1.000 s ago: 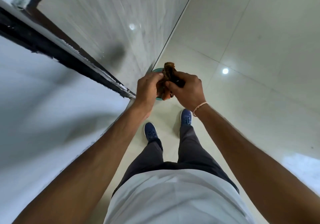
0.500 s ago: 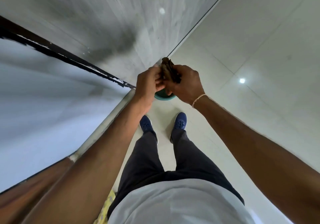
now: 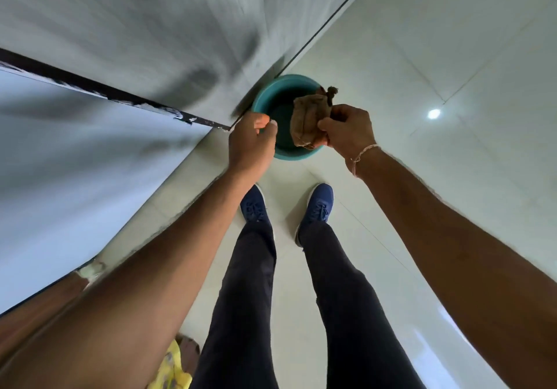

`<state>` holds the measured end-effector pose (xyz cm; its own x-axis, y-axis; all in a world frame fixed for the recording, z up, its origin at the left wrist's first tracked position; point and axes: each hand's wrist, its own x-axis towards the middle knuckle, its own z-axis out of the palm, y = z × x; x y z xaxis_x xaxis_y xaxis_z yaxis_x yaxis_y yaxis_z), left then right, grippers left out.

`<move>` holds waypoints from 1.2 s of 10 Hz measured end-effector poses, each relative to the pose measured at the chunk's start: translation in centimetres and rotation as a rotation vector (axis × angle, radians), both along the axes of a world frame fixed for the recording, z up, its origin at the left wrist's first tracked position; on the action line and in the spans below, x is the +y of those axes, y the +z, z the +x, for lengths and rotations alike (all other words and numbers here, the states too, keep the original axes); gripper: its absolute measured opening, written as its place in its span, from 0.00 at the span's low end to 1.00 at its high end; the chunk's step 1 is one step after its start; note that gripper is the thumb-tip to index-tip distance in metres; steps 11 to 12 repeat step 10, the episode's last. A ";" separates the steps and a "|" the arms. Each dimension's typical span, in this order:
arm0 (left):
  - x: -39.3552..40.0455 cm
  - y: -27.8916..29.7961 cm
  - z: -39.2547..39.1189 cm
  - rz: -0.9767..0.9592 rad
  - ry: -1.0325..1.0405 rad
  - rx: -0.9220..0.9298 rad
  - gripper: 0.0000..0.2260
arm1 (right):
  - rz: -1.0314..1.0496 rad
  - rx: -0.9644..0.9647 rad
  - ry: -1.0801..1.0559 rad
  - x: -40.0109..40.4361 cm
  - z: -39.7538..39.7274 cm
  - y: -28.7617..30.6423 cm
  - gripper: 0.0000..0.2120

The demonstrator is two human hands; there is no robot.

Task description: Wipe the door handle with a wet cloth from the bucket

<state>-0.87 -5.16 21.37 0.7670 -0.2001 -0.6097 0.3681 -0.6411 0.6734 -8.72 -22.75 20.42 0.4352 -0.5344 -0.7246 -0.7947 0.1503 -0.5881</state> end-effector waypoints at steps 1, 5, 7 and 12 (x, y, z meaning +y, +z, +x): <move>0.5 -6.3 0.2 0.048 -0.130 -0.064 0.13 | -0.041 0.083 0.068 0.6 1.3 -7.1 0.12; 3.0 -24.7 1.5 0.130 -0.485 -0.327 0.21 | -0.142 0.211 0.370 2.8 8.8 -33.1 0.20; 3.7 -26.2 2.0 0.108 -0.531 -0.352 0.22 | -0.173 0.320 0.580 2.1 9.7 -40.5 0.24; 3.5 -21.3 3.1 0.115 -0.554 -0.321 0.22 | -0.325 0.297 0.650 2.1 7.5 -29.1 0.24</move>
